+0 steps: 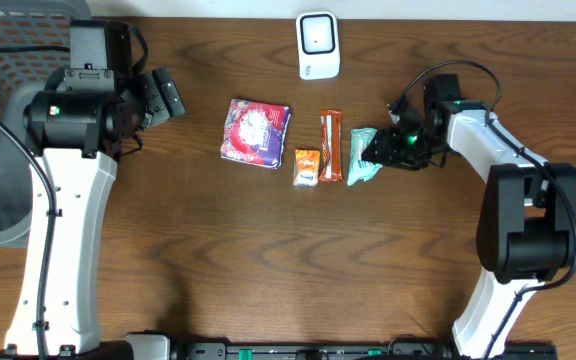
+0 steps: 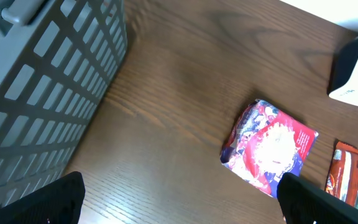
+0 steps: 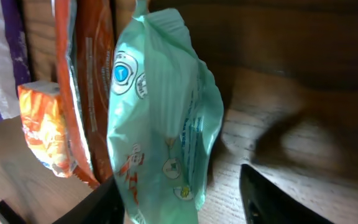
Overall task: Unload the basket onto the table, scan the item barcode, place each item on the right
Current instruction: 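Swing the right gripper over to the mint-green packet, then close the right gripper on the green packet and lift it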
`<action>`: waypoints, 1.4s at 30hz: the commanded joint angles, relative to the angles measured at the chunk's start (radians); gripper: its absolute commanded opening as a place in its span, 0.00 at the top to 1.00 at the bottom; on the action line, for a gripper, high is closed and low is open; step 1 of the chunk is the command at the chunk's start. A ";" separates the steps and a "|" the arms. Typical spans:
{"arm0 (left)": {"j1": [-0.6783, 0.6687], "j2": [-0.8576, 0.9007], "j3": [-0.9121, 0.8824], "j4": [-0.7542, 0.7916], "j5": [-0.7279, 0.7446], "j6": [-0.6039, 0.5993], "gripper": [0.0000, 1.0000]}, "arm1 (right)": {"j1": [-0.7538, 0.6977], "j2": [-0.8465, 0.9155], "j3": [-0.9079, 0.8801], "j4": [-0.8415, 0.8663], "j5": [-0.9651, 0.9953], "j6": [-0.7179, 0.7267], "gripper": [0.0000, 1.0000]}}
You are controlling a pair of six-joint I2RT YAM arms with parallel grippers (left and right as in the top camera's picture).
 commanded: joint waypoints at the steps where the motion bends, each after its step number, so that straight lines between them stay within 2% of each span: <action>1: 0.001 0.006 -0.010 -0.003 -0.013 -0.013 0.02 | 0.003 0.033 0.005 0.008 -0.043 -0.050 0.53; 5: 0.001 0.006 -0.010 -0.003 -0.013 -0.013 0.02 | 0.003 0.049 0.005 0.006 -0.043 -0.049 0.76; 8: 0.001 0.006 -0.010 -0.003 -0.013 -0.013 0.02 | 0.002 0.050 0.005 -0.006 -0.075 -0.050 0.85; 10: 0.001 0.006 -0.010 -0.003 -0.013 -0.013 0.02 | 0.000 0.050 0.005 -0.017 -0.143 -0.057 0.96; 12: 0.001 0.006 -0.010 -0.003 -0.013 -0.013 0.02 | -0.008 0.050 0.005 -0.026 -0.241 -0.070 0.99; 15: 0.001 0.006 -0.010 -0.003 -0.013 -0.013 0.02 | -0.031 0.050 0.005 -0.031 -0.393 -0.074 0.99; 20: 0.001 0.006 -0.010 -0.003 -0.013 -0.013 0.02 | -0.082 0.050 0.005 -0.063 -0.612 -0.207 0.99; 23: 0.001 0.006 -0.010 -0.003 -0.013 -0.013 0.02 | -0.119 0.050 0.005 -0.102 -0.617 -0.264 0.99; 26: 0.001 0.006 -0.010 -0.003 -0.013 -0.013 0.02 | -0.153 0.050 0.005 -0.134 -0.532 -0.274 0.99; 31: 0.001 0.006 -0.010 -0.003 -0.013 -0.013 0.02 | -0.154 0.049 0.005 -0.184 -0.499 -0.286 0.93; 34: 0.000 0.006 -0.010 -0.003 -0.013 -0.013 0.02 | -0.131 0.049 0.009 -0.187 -0.506 -0.286 0.99; 36: 0.001 0.006 -0.010 -0.003 -0.013 -0.013 0.02 | -0.113 0.049 0.018 -0.187 -0.505 -0.286 0.99; 38: 0.001 0.006 -0.010 -0.003 -0.013 -0.013 0.02 | -0.093 0.049 0.035 -0.187 -0.504 -0.286 0.92; 40: 0.001 0.006 -0.010 -0.003 -0.013 -0.013 0.02 | -0.075 0.049 0.061 -0.188 -0.483 -0.281 0.77; 42: 0.001 0.006 -0.010 -0.003 -0.013 -0.013 0.02 | -0.056 0.049 0.095 -0.192 -0.414 -0.237 0.71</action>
